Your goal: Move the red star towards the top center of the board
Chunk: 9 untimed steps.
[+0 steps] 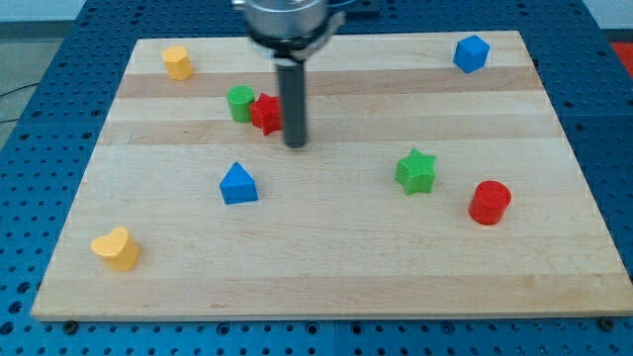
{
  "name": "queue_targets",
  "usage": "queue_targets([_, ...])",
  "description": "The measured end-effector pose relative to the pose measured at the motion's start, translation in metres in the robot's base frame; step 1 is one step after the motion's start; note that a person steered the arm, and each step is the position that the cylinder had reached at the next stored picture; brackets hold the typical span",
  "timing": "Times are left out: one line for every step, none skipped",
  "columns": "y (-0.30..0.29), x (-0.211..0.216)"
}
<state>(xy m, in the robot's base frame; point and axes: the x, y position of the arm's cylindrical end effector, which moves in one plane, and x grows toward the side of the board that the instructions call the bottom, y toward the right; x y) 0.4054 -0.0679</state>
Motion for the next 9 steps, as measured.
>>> queue_targets([-0.078, -0.013])
queue_targets([-0.076, -0.045])
queue_targets([-0.064, -0.082])
queue_targets([-0.036, -0.089])
queue_targets([-0.048, -0.091])
queue_targets([-0.056, -0.085])
queue_targets([-0.079, -0.073])
queue_targets([-0.071, -0.028])
queue_targets([0.015, -0.021])
